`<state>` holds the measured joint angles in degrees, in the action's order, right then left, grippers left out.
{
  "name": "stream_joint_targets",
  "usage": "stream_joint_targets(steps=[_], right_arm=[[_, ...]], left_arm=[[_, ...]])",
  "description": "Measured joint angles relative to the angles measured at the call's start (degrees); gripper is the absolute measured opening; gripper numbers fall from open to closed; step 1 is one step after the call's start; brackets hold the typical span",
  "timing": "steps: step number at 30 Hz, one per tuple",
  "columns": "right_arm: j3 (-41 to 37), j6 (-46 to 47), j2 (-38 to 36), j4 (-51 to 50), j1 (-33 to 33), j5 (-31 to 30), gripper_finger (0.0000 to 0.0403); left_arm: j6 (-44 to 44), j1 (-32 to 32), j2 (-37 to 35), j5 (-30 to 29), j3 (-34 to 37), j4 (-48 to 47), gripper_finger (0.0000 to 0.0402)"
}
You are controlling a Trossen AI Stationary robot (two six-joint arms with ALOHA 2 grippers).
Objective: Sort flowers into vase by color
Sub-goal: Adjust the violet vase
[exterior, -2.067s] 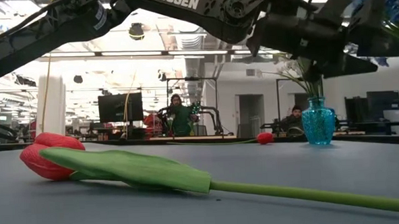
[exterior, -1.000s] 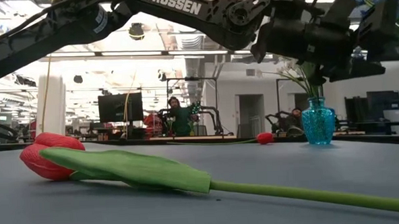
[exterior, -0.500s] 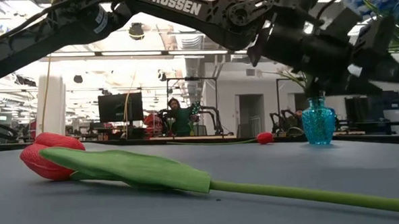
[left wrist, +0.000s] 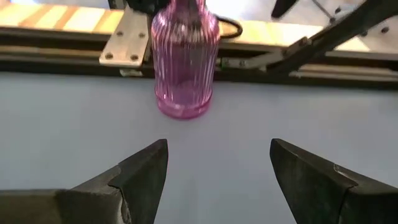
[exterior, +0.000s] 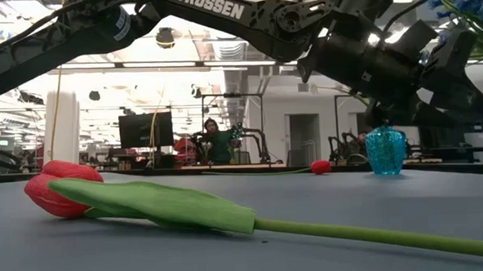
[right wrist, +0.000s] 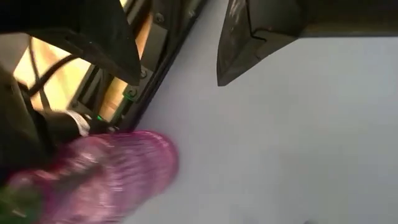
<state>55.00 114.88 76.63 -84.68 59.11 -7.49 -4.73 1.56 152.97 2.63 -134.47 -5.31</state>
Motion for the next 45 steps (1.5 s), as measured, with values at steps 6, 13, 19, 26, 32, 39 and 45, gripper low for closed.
stream_joint_targets(steps=[6, 13, 19, 26, 32, 39, 45], right_arm=[[0.0, 9.5, 5.4, -4.2, -2.3, 0.7, 0.0241], [0.7, 0.2, 7.8, -4.8, -7.4, 5.0, 0.0233], [3.3, -1.7, 5.8, -4.5, -10.0, 0.6, 0.0233], [3.7, 6.4, 5.1, -5.1, -11.3, -2.8, 0.0233], [0.7, 9.4, 5.1, -5.3, -13.5, -0.7, 0.0233], [1.2, 1.6, 5.1, -5.3, -17.6, 4.1, 0.0233], [1.4, 0.7, 3.8, -5.4, -20.5, 2.6, 0.0233]], left_arm=[[-0.6, 0.0, -0.6, 0.0, 0.0, -5.4, 0.0271], [3.7, -0.2, -4.0, 5.0, 0.0, -19.3, 0.0271], [10.6, -0.8, -5.4, 4.4, -0.1, -23.8, 0.0271], [10.1, -2.1, -6.0, 4.6, -0.1, -25.4, 0.0271], [9.6, -3.1, -6.0, 4.7, -0.1, -26.2, 0.0271], [11.8, -3.3, -6.0, 4.7, -0.1, -28.2, 0.0271], [12.5, -3.2, -6.0, 4.7, -0.1, -28.2, 0.0271]])
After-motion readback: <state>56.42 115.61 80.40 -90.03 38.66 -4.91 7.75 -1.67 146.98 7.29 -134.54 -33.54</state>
